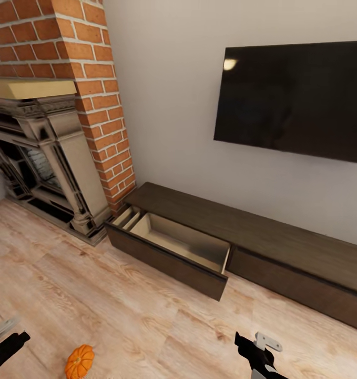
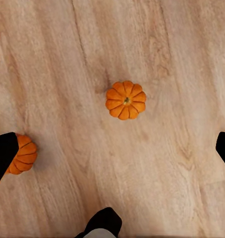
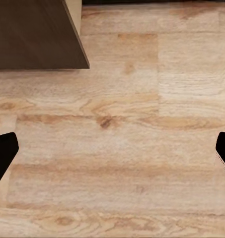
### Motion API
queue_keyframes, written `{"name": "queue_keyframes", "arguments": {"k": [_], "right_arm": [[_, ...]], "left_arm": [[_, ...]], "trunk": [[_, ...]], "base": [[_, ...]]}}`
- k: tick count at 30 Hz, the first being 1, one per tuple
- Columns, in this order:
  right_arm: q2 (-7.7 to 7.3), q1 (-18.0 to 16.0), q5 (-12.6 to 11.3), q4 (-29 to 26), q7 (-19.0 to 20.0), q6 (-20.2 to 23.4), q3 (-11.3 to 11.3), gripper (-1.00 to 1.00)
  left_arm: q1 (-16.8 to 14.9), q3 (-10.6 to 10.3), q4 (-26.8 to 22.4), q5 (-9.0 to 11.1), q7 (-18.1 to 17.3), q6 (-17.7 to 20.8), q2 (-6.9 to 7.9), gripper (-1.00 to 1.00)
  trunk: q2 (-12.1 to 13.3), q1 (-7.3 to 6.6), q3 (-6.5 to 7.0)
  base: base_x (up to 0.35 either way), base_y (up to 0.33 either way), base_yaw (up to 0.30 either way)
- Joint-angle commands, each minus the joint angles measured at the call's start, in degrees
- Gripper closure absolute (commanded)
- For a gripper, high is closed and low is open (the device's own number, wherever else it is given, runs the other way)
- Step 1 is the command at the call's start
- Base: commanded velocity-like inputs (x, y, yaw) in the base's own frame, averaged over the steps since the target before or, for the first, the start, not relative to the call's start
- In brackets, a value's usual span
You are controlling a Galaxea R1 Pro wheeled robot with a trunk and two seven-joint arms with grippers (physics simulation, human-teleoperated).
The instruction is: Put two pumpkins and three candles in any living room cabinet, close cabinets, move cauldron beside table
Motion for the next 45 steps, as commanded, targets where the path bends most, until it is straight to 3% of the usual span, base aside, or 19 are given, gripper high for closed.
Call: {"name": "queue_keyframes", "arguments": {"k": [1,10,45], "right_arm": [[0.02,-0.02,-0.18,0.02,-0.31,-0.1,0.48,-1.0],[0.05,-0.02,-0.18,0.02,-0.32,-0.17,0.48,-1.0],[0.11,-0.02,-0.18,0.02,-0.32,-0.17,0.48,-1.0]], "left_arm": [[-0.04,-0.18,-0.1,0.57,0.54,-0.04,0.07,-1.0],[-0.04,0.01,-0.1,0.63,0.51,-0.06,0.05,-1.0],[-0.04,-0.01,-0.1,0.64,0.5,-0.05,-0.01,-1.0]], "trunk": [[-0.04,0.0,0.0],[-0.04,0.0,0.52],[-0.04,0.0,2.79]], "base": [[0.0,-0.296,0.248],[0.0,-0.194,0.243],[-0.007,-0.002,0.23]]}}
